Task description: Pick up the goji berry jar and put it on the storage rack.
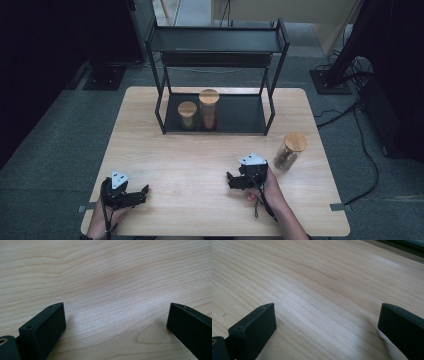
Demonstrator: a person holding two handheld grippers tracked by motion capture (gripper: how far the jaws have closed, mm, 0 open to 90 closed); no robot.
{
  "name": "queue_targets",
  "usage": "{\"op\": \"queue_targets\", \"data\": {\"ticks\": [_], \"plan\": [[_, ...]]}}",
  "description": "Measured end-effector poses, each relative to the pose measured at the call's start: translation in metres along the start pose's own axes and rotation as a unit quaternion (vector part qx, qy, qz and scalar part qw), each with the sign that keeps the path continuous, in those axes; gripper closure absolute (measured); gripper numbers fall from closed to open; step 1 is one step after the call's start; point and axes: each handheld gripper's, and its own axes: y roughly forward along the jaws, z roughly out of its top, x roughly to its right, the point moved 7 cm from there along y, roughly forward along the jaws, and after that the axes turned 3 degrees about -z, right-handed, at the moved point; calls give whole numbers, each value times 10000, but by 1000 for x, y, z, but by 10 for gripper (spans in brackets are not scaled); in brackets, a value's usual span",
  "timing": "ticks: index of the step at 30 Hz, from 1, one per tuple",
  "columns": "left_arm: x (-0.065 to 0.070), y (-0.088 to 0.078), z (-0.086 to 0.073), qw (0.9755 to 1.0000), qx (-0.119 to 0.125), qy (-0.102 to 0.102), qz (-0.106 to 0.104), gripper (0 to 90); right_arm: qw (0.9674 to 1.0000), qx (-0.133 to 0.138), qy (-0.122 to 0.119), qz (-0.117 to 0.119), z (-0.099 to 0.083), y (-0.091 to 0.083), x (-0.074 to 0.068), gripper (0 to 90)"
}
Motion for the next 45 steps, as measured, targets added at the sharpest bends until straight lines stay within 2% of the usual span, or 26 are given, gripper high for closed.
{"op": "queue_targets", "data": {"ticks": [45], "plan": [[0,0,0,10000,-1,-9,12,22,9997,92,-139,-165,-42,-44,21,14]]}}
